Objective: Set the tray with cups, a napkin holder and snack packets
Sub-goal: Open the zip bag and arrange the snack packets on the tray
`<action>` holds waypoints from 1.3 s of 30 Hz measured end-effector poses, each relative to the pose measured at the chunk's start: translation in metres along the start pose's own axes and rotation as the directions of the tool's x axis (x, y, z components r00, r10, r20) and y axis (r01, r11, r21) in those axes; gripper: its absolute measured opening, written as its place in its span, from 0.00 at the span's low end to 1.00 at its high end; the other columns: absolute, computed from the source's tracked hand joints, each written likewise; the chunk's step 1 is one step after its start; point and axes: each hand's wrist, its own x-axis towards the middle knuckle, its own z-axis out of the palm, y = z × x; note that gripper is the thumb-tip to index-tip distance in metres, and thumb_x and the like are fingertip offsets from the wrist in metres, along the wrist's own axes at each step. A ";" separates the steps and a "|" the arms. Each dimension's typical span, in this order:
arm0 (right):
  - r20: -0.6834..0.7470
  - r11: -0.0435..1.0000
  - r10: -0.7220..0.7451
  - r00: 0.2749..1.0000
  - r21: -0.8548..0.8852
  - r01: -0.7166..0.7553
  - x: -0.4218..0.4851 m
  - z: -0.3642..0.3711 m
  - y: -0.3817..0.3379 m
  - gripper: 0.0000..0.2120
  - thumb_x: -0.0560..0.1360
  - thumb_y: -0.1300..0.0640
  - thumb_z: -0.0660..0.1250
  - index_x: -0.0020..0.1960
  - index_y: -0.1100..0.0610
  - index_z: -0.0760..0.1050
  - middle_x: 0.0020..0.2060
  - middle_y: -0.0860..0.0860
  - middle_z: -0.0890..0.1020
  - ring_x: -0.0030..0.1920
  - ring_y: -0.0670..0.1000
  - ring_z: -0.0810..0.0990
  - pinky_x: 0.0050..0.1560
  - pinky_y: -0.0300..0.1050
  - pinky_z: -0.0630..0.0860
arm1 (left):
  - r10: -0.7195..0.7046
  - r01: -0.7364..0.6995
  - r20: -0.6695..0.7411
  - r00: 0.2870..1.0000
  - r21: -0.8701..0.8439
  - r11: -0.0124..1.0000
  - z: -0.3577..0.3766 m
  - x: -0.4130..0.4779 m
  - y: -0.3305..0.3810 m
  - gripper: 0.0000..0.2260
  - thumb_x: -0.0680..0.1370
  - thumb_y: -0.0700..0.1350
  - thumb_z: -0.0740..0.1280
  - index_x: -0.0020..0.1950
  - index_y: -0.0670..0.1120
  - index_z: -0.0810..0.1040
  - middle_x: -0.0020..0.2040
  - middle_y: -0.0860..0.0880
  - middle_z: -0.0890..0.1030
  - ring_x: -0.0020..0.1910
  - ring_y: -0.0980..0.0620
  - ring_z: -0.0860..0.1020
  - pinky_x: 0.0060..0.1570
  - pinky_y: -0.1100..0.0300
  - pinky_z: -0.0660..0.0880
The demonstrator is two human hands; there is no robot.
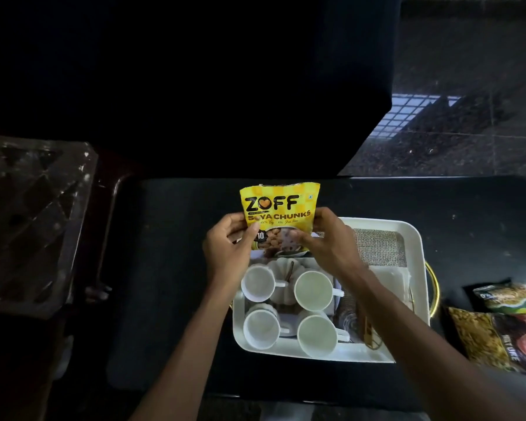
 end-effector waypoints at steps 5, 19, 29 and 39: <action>-0.035 0.997 -0.009 0.999 -0.081 0.007 0.005 0.019 0.000 0.23 0.70 0.50 0.77 0.61 0.58 0.76 0.55 0.53 0.81 0.52 0.50 0.80 0.48 0.41 0.78 | -0.036 0.038 -0.047 0.998 0.056 0.998 -0.003 0.007 -0.011 0.09 0.77 0.41 0.74 0.48 0.55 0.80 0.46 0.56 0.85 0.47 0.57 0.85 0.46 0.65 0.81; -0.080 1.000 0.020 0.997 0.008 -0.019 0.003 0.023 0.001 0.26 0.72 0.58 0.76 0.66 0.61 0.70 0.57 0.55 0.82 0.51 0.46 0.78 0.48 0.39 0.77 | -0.027 0.043 -0.085 0.996 0.188 0.981 -0.010 0.009 -0.025 0.12 0.79 0.42 0.71 0.63 0.46 0.82 0.50 0.56 0.84 0.49 0.66 0.80 0.45 0.75 0.78; -0.208 0.963 0.059 0.976 0.271 -0.001 -0.047 -0.032 0.007 0.24 0.72 0.53 0.75 0.66 0.51 0.72 0.57 0.47 0.80 0.54 0.39 0.79 0.45 0.27 0.76 | -0.070 0.056 -0.052 0.996 -0.224 0.973 0.005 -0.040 0.029 0.09 0.82 0.44 0.67 0.61 0.48 0.82 0.55 0.51 0.87 0.57 0.54 0.85 0.54 0.60 0.82; -0.338 0.949 0.108 0.935 0.316 0.005 -0.121 -0.143 0.075 0.21 0.74 0.56 0.74 0.64 0.51 0.73 0.56 0.45 0.81 0.54 0.39 0.81 0.50 0.32 0.79 | -0.122 0.208 0.240 0.963 -0.377 0.903 0.137 -0.140 0.069 0.11 0.84 0.44 0.63 0.63 0.44 0.81 0.55 0.47 0.87 0.56 0.50 0.86 0.55 0.60 0.81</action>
